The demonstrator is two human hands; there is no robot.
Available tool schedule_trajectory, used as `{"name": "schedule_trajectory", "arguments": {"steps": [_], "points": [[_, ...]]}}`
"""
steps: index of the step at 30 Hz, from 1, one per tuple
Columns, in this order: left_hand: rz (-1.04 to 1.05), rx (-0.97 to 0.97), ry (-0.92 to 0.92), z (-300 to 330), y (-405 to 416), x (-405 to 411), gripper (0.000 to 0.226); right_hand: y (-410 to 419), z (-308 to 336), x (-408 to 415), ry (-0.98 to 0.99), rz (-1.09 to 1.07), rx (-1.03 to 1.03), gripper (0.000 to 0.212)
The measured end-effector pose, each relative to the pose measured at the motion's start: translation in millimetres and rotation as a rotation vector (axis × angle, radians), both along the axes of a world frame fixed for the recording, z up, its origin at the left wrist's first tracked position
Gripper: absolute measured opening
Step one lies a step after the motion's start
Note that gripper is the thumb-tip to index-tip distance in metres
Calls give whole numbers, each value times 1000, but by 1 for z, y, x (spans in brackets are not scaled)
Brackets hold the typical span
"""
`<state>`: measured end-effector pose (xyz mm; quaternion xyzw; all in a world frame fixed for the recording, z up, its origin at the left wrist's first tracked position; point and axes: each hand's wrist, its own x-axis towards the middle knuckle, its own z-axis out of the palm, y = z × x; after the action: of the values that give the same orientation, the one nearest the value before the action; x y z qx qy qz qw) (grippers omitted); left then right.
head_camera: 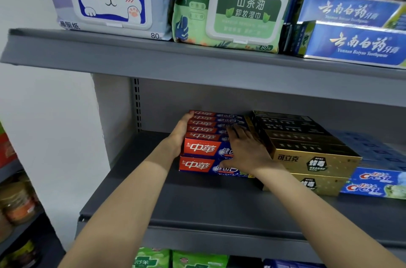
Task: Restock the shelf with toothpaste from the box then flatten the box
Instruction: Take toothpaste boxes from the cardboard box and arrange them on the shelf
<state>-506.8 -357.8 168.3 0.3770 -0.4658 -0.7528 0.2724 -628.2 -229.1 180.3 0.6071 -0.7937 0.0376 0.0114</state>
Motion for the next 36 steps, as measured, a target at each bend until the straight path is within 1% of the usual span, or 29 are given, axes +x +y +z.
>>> {"name": "schedule_trajectory", "arguments": {"steps": [5, 12, 14, 15, 18, 21, 24, 26, 28, 31, 33, 36], "points": [[-2, -27, 22, -1, 0, 1, 40, -1, -1, 0, 10, -6, -3, 105], [47, 5, 70, 3, 12, 5, 54, -1, -2, -2, 21, 4, 2, 107], [79, -68, 95, 2, 16, 8, 56, -1, -2, -3, 28, 10, 11, 107], [88, -128, 89, 0, 17, 10, 62, -1, -3, -4, 29, 12, 15, 107], [100, -280, 11, -7, 21, 20, 71, -1, -3, -3, 35, 12, 19, 108], [69, -326, -17, -9, 26, 24, 70, -2, -2, -1, 32, 12, 19, 110], [51, -294, 17, -7, 32, 22, 67, -7, -2, 5, 57, 54, 13, 112], [55, -278, 39, -9, 29, 24, 70, -10, -2, 8, 52, 65, 3, 112], [111, -237, 86, -14, 21, 27, 72, -11, -3, 9, 45, 62, -4, 111], [196, -101, 183, -23, 10, 33, 77, -11, -3, 8, 49, 63, -7, 109], [173, 4, 230, -29, 7, 37, 83, -11, -4, 8, 55, 62, -3, 109], [112, 65, 206, -30, 15, 38, 89, -11, -5, 9, 74, 59, -9, 108]]}}
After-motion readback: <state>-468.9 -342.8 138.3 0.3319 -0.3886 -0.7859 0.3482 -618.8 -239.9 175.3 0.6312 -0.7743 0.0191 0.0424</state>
